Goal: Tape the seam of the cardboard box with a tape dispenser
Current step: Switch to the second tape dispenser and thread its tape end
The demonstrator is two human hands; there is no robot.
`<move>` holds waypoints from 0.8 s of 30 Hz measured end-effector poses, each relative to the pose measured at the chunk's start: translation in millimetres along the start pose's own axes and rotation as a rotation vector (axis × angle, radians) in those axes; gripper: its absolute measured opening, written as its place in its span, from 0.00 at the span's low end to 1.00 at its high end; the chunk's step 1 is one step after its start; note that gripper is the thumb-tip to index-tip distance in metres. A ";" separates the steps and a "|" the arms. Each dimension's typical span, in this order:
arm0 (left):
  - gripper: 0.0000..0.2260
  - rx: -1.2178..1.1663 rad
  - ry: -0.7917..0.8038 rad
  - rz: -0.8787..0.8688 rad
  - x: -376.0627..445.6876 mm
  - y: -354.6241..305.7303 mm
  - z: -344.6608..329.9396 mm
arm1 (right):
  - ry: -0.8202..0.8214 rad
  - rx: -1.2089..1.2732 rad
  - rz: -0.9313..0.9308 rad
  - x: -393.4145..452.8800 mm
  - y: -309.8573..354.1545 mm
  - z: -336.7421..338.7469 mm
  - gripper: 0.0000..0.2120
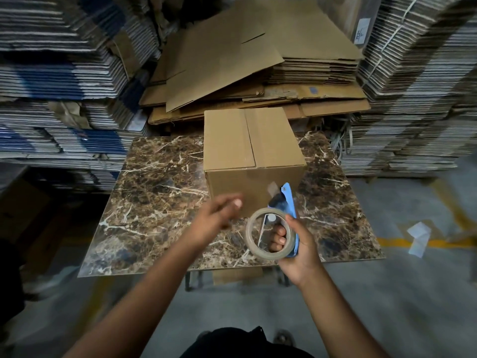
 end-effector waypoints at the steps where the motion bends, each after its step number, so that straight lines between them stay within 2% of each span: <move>1: 0.18 -0.135 0.067 0.106 -10.3 14.2 -10.6 | 0.009 -0.019 0.009 0.6 -0.9 -2.8 0.43; 2: 0.20 -0.272 0.110 0.168 -19.3 26.4 -20.2 | 0.012 -0.058 0.025 1.6 -1.7 -5.5 0.44; 4: 0.21 -0.456 0.104 0.169 -29.6 41.7 -30.3 | 0.021 -0.152 0.080 1.8 -1.4 -10.2 0.46; 5: 0.21 -0.497 0.083 0.147 -31.6 46.8 -32.0 | 0.032 -0.195 0.116 0.5 -1.0 -10.9 0.42; 8: 0.25 -0.533 0.055 0.117 -35.3 57.2 -32.2 | 0.069 -0.332 0.119 -0.6 0.5 -8.0 0.30; 14: 0.28 -0.499 0.003 0.077 -38.8 62.4 -33.8 | 0.122 -0.505 0.069 -2.6 5.9 -7.8 0.27; 16: 0.29 -0.487 -0.027 0.077 -38.6 58.3 -34.5 | 0.098 -0.473 0.066 -1.9 5.5 -8.5 0.26; 21: 0.30 -0.505 -0.081 0.035 -33.0 54.4 -28.3 | 0.015 -0.148 0.058 2.2 -7.5 -10.3 0.27; 24: 0.30 -0.537 -0.044 0.096 -39.5 67.4 -34.0 | -0.038 -0.057 0.076 4.6 -13.3 -18.2 0.42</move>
Point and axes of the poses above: each hand's wrist, its own x-axis towards the middle knuckle, its own z-axis out of the back of the hand, y = z × x, the point moved 3 cm from there along x, towards the middle knuckle, and after that the axes turned 8 degrees about -x, right-handed, at the moved point
